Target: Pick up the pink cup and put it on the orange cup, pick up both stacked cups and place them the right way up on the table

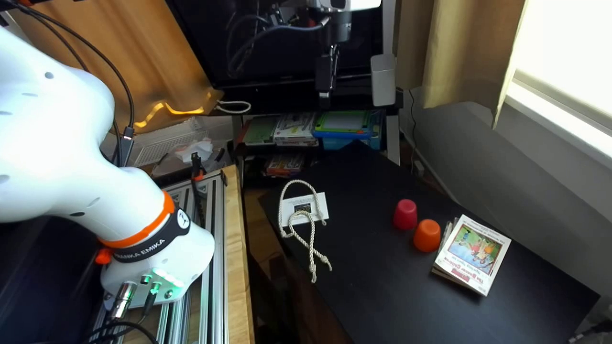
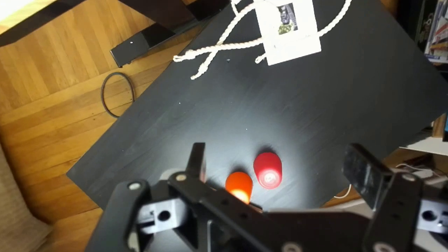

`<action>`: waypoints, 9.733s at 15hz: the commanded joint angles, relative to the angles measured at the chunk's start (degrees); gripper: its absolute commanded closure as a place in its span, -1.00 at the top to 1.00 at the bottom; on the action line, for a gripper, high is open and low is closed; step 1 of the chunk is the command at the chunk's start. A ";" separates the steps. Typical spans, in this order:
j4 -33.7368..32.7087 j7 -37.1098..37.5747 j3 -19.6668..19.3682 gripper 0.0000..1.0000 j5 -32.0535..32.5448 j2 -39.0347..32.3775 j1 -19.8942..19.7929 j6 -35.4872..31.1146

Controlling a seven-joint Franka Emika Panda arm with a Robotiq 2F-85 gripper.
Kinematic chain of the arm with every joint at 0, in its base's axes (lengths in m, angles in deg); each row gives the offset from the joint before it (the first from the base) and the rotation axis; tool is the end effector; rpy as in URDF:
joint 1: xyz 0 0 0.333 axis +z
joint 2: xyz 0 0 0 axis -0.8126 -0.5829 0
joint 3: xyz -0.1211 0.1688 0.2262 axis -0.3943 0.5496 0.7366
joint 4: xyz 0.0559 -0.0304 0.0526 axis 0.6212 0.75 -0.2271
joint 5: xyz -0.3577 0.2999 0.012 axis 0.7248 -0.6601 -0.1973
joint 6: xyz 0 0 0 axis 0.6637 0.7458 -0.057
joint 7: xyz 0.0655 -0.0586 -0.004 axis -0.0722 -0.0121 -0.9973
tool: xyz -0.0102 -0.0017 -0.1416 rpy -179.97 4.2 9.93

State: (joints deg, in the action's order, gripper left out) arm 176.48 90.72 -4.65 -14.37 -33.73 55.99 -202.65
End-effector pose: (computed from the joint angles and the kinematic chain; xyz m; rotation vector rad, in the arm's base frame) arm 0.4824 0.1452 0.2592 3.0038 -0.6748 -0.2302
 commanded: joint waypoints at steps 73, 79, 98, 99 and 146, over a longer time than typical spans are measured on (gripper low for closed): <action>-29.33 3.48 -14.87 -0.15 -20.43 -58.86 0.80 -43.73; -29.21 3.12 -14.81 -0.15 -20.67 -60.96 -0.05 -44.10; -35.52 -2.51 -7.68 -0.15 -22.78 -70.08 -7.13 -44.23; -35.76 -2.51 -7.78 -0.15 -22.67 -70.36 -6.67 -44.11; -62.05 -11.62 -7.17 0.11 -28.69 -87.19 -13.06 -18.19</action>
State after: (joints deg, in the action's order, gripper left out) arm 118.33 77.62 -12.17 -41.17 -118.30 42.97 -223.60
